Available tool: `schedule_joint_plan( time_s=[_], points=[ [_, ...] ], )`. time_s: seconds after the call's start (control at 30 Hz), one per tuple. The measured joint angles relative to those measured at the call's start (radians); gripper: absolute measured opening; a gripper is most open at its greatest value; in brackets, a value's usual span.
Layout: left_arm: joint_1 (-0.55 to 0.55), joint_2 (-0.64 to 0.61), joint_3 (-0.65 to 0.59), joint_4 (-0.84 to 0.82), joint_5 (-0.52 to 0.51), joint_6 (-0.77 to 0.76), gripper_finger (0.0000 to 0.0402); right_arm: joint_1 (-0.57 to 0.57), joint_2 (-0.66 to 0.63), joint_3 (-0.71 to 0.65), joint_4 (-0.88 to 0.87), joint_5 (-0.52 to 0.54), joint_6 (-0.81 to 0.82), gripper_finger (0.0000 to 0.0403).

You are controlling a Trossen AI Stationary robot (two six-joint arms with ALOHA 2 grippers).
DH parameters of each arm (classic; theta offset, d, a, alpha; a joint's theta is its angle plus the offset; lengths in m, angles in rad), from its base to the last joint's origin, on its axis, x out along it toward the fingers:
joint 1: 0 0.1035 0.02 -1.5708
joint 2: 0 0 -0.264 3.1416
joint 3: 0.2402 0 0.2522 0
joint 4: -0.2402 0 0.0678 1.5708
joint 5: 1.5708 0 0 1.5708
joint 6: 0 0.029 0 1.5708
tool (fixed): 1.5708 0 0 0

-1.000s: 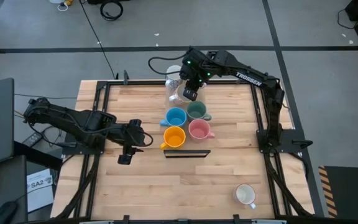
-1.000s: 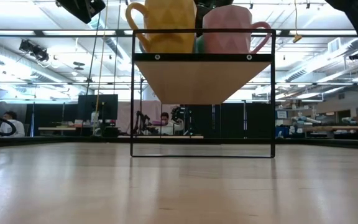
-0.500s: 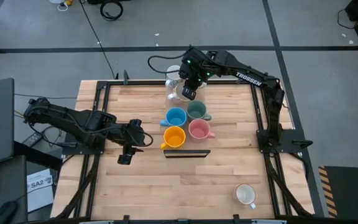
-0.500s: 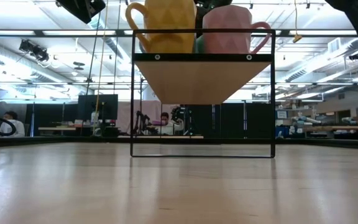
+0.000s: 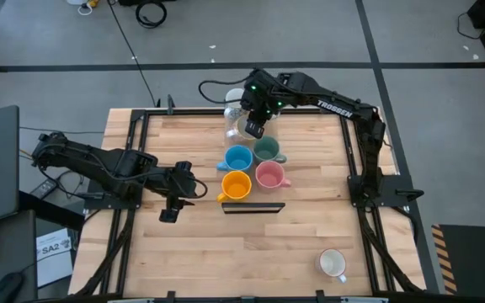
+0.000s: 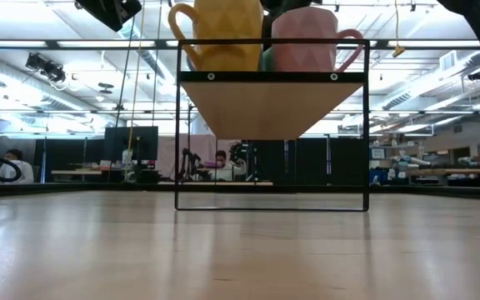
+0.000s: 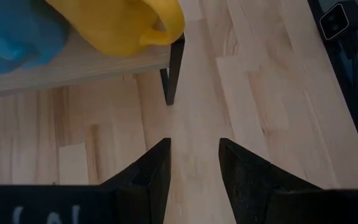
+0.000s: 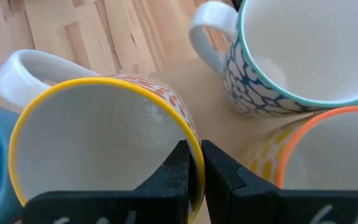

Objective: Place coffee mugs
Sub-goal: Put the yellow patterned mug on the shelf

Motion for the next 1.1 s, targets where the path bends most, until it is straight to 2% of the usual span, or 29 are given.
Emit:
schedule_joint_plan(
  time_s=[0.67,0.9,1.1],
  points=[
    [0.000,0.000,0.000,0.000,-0.003,0.001,0.0141,-0.001,0.001,-0.019,0.008,0.000,-0.001,0.0047],
    [0.001,0.000,0.000,0.000,-0.174,0.002,0.0141,-0.001,0.001,-0.019,0.007,0.000,-0.002,0.0042],
    [0.001,0.000,0.000,0.000,-0.190,0.000,0.0141,-0.001,0.001,-0.019,0.008,-0.001,-0.002,0.0048]
  ],
)
